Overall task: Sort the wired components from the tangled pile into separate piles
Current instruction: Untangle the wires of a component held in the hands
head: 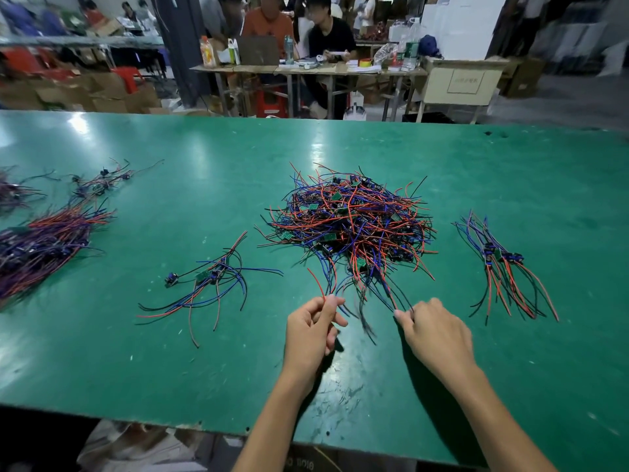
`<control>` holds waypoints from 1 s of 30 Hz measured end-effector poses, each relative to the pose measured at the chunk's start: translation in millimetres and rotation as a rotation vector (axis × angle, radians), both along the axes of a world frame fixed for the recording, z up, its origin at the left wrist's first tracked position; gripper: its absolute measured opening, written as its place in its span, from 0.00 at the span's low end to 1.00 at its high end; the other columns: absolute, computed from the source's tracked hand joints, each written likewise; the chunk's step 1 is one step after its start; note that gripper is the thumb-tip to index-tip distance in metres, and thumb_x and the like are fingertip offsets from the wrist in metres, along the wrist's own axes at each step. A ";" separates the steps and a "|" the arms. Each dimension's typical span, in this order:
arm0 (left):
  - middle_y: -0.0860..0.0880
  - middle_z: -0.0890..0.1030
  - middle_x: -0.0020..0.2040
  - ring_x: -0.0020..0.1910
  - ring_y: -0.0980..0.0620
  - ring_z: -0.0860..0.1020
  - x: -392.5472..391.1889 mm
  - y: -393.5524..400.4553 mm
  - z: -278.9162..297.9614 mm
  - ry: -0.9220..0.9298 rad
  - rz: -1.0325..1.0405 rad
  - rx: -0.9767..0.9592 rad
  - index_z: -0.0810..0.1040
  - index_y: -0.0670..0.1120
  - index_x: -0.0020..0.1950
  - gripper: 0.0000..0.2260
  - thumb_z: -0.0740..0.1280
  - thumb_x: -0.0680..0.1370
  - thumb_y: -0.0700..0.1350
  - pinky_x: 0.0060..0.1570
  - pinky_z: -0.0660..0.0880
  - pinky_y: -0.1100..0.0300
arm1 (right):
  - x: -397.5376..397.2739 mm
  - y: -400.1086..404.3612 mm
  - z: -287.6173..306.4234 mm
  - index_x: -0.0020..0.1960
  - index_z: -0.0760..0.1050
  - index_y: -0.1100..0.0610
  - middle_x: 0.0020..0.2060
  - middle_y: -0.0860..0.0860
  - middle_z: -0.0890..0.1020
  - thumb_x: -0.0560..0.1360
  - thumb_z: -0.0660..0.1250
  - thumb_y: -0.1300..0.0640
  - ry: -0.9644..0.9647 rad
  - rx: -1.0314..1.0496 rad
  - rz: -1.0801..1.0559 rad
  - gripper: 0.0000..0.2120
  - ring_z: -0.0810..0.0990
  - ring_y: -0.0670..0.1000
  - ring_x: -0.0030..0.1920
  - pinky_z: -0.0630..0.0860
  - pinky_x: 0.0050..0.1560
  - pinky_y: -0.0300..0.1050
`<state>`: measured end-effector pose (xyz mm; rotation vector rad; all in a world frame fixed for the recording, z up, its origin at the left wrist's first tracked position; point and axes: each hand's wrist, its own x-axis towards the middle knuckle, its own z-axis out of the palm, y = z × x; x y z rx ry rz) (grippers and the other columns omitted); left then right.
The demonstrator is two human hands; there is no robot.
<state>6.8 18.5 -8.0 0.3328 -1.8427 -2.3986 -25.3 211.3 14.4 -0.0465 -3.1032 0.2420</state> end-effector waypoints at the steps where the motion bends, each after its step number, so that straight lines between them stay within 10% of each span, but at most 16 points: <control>1: 0.47 0.79 0.35 0.23 0.56 0.65 -0.8 -0.2 -0.6 -0.003 0.003 -0.007 0.84 0.43 0.51 0.10 0.66 0.83 0.47 0.21 0.61 0.66 | 2.7 3.9 0.7 0.36 0.70 0.53 0.40 0.51 0.76 0.83 0.57 0.39 -0.020 -0.083 -0.010 0.23 0.80 0.59 0.45 0.69 0.41 0.48; 10: 0.47 0.79 0.36 0.24 0.57 0.63 -1.6 -0.7 -2.7 0.008 -0.014 -0.006 0.82 0.42 0.52 0.11 0.63 0.84 0.46 0.22 0.59 0.67 | 17.5 20.1 16.0 0.45 0.80 0.57 0.30 0.48 0.79 0.78 0.71 0.47 -0.264 -1.362 -0.258 0.12 0.73 0.45 0.25 0.70 0.25 0.36; 16: 0.47 0.79 0.36 0.24 0.57 0.64 -3.2 -3.4 -3.6 -0.005 -0.053 0.050 0.81 0.41 0.54 0.10 0.62 0.84 0.44 0.22 0.57 0.66 | 39.5 10.4 23.8 0.43 0.81 0.51 0.35 0.51 0.79 0.68 0.74 0.41 -0.298 -1.641 -0.114 0.14 0.75 0.48 0.31 0.74 0.31 0.39; 26: 0.43 0.87 0.44 0.19 0.58 0.58 -6.6 -2.1 2.5 -0.067 -0.143 0.058 0.81 0.38 0.56 0.14 0.64 0.83 0.48 0.19 0.56 0.68 | 64.5 -7.4 28.0 0.43 0.80 0.46 0.58 0.39 0.84 0.74 0.70 0.42 0.183 -1.024 0.396 0.09 0.80 0.44 0.63 0.72 0.62 0.39; 30: 0.53 0.76 0.25 0.19 0.59 0.55 -7.3 -4.2 1.7 -0.102 -0.216 0.083 0.80 0.32 0.55 0.23 0.66 0.81 0.54 0.19 0.52 0.68 | 74.8 -21.8 6.7 0.43 0.79 0.47 0.68 0.35 0.76 0.75 0.74 0.47 0.320 -0.608 0.640 0.07 0.72 0.42 0.70 0.66 0.66 0.42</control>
